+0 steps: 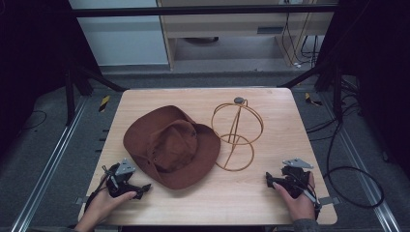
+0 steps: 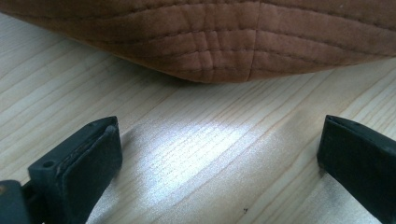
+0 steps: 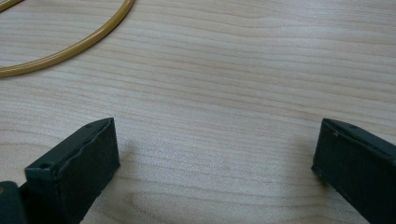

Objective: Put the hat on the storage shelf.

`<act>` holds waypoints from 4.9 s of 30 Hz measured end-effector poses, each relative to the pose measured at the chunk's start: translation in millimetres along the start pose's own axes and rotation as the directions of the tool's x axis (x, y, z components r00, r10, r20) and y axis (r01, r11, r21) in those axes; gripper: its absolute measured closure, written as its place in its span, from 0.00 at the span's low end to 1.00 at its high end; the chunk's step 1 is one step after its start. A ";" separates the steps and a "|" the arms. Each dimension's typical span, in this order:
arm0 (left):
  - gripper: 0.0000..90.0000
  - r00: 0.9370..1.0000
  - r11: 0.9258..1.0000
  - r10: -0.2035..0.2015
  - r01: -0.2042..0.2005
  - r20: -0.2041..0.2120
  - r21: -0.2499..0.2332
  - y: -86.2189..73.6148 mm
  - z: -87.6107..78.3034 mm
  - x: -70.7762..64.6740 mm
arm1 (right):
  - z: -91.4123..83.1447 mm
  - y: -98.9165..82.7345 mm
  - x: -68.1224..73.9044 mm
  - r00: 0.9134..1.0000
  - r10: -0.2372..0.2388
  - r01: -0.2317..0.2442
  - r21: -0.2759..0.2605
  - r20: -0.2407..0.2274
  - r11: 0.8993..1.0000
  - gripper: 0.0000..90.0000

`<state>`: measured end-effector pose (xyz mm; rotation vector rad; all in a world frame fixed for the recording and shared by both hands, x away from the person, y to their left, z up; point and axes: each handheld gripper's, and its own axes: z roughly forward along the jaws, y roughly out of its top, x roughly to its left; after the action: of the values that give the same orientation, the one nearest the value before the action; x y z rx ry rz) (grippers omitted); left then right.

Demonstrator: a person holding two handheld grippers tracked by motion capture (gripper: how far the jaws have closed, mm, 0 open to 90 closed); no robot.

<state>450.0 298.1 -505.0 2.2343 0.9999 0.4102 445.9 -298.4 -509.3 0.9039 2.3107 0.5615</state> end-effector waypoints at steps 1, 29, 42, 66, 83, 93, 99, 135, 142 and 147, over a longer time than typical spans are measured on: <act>0.00 1.000 1.000 0.000 0.000 0.000 0.000 0.0 0.0 0.0 | -0.1 0.0 0.1 1.000 0.001 -0.001 0.001 0.001 1.000 0.01; 0.14 0.998 0.998 0.049 -0.047 0.045 -0.051 1.1 -39.4 -0.6 | -0.1 0.1 0.4 1.000 0.002 -0.002 -0.001 -0.002 1.000 0.01; 0.13 0.997 0.985 0.050 -0.039 0.059 -0.169 19.1 -74.4 2.2 | 0.0 0.2 0.1 1.000 -0.001 0.001 -0.001 -0.001 1.000 0.01; 0.08 0.980 0.980 0.187 -0.191 0.070 0.049 162.4 -40.1 24.5 | 0.0 0.2 0.3 1.000 0.001 -0.001 -0.001 -0.002 1.000 0.00; 0.07 0.973 0.970 0.214 -0.221 0.082 0.102 197.2 -16.1 16.2 | 0.0 0.1 0.1 1.000 -0.001 0.001 -0.001 0.000 1.000 0.01; 0.12 0.973 0.959 0.215 -0.227 0.084 0.170 217.1 10.4 8.2 | 0.0 0.1 0.1 1.000 -0.001 0.001 -0.001 0.000 1.000 0.00; 0.22 0.978 0.955 0.193 -0.207 0.084 0.213 221.2 30.9 10.4 | -0.1 0.0 0.2 1.000 0.000 0.000 -0.001 0.000 1.000 0.01; 0.98 0.979 0.951 0.194 -0.203 0.059 0.235 207.4 36.8 16.8 | 0.0 -0.1 0.3 1.000 0.003 -0.003 -0.003 -0.002 1.000 0.01; 0.99 0.981 0.962 0.189 -0.194 0.042 0.192 205.8 15.1 20.0 | 0.0 -0.2 0.2 1.000 0.004 -0.004 -0.005 -0.004 1.000 0.01; 0.99 0.986 0.977 0.168 -0.169 0.019 0.133 202.0 -4.0 27.4 | 0.1 -0.1 0.1 1.000 0.003 -0.003 -0.004 -0.004 1.000 0.01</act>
<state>576.7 219.4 -366.0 2.4509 0.8590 0.4184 445.9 -298.4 -509.5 0.9050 2.3113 0.5700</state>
